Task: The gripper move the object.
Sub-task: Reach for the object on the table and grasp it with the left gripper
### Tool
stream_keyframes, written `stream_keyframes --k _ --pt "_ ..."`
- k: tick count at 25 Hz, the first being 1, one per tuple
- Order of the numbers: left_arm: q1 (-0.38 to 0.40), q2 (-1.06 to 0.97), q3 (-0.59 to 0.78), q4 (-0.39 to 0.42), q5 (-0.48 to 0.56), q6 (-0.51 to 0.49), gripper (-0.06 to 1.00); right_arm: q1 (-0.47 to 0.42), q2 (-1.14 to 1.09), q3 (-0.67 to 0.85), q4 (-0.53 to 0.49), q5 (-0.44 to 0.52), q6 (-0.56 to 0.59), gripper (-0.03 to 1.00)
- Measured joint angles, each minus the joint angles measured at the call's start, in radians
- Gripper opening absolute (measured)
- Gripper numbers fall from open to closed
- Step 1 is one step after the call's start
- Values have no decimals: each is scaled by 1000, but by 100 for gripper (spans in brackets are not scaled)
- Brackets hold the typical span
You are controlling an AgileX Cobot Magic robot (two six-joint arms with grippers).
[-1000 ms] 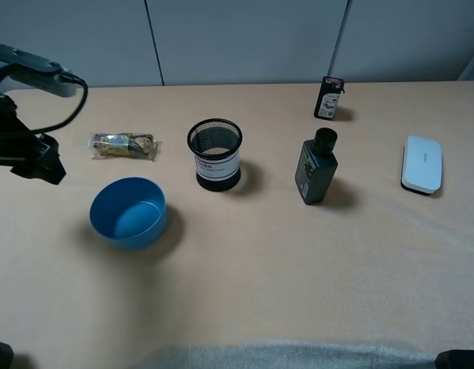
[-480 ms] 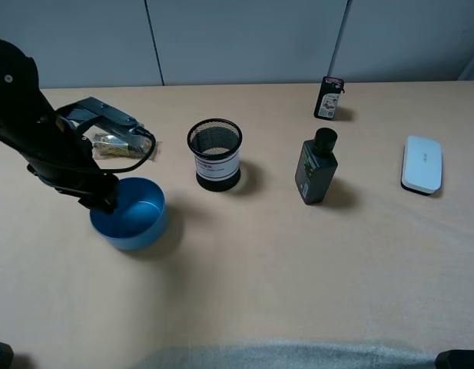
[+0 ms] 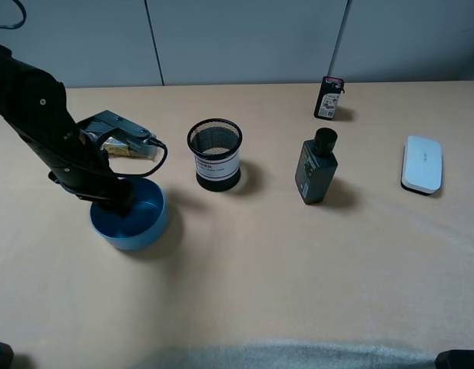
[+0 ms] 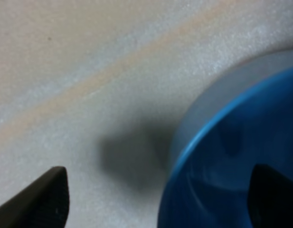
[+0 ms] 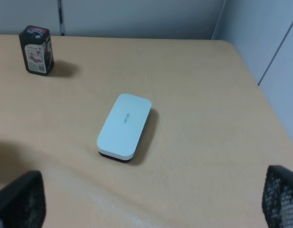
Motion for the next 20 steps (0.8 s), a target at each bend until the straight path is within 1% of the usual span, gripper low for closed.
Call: stream_keyframes --k 6,20 --pt "0 38 -39 1 -4 -2 82 0 0 0 0 0 0 69" --pt "0 71 -41 1 -11 -2 82 0 0 0 0 0 0 69"
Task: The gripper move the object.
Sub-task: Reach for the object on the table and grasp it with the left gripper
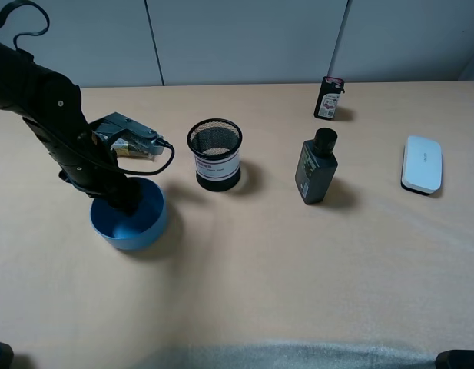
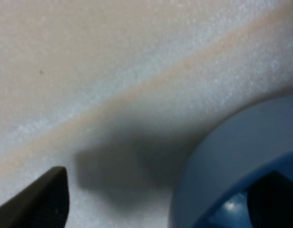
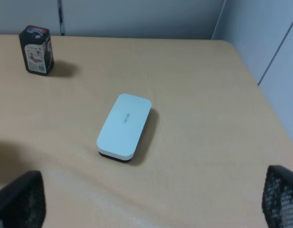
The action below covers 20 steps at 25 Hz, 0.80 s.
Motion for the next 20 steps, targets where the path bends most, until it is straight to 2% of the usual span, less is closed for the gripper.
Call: stream_keyframes --k 9,12,13,15,20 --pt "0 0 0 0 0 0 81 0 0 0 0 0 0 69" --pt "0 0 0 0 0 -1 73 0 0 0 0 0 0 69" --pt "0 0 0 0 4 -1 65 0 0 0 0 0 0 69" --pt "0 0 0 0 7 -1 58 0 0 0 0 0 0 69" --pt "0 0 0 0 11 -1 48 0 0 0 0 0 0 69"
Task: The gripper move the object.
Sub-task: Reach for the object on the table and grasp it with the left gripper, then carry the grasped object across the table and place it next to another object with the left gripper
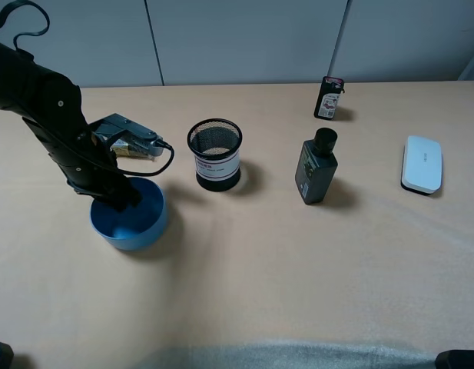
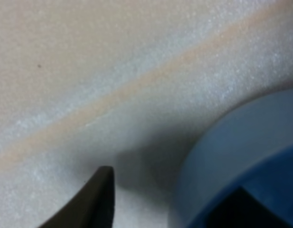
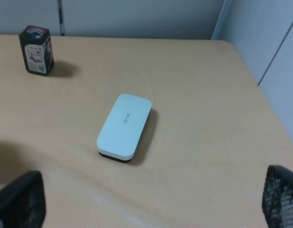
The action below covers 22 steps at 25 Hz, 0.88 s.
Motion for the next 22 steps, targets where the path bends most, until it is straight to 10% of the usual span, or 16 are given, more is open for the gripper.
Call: stream_keyframes --k 10,22 --pt "0 0 0 0 15 -22 9 0 0 0 0 0 0 69" --pt "-2 -16 0 0 43 -26 7 0 0 0 0 0 0 69"
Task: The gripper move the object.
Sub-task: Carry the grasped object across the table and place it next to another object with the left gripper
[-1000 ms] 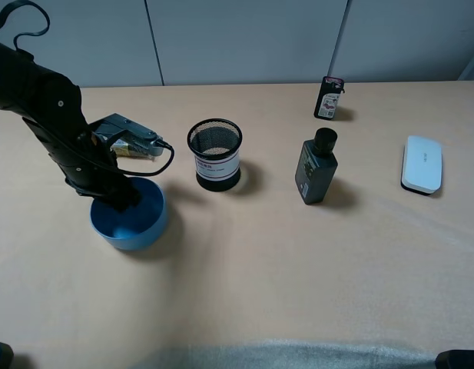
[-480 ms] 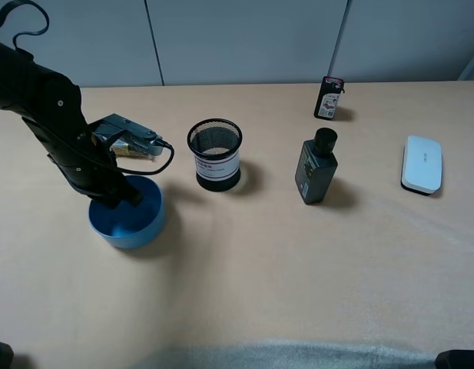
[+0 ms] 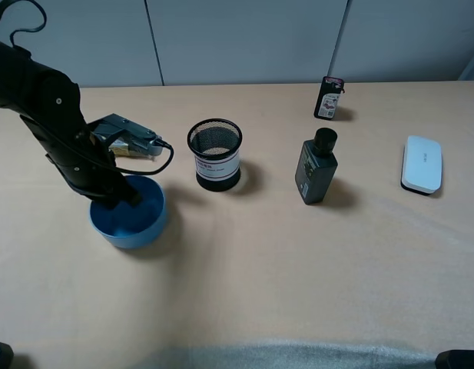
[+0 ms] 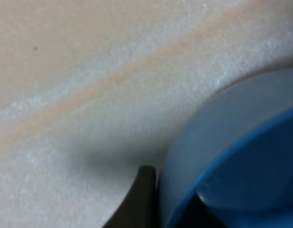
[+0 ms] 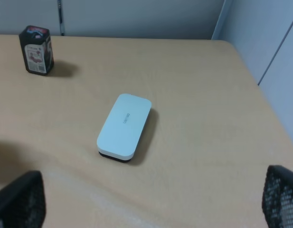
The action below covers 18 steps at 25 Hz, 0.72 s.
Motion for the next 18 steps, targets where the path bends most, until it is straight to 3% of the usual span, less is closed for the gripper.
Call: stream_keyframes --k 11,18 --pt "9 -119 0 15 165 -12 7 0 0 0 0 0 0 69" --pt "85 -273 0 15 243 -28 7 0 0 0 0 0 0 69"
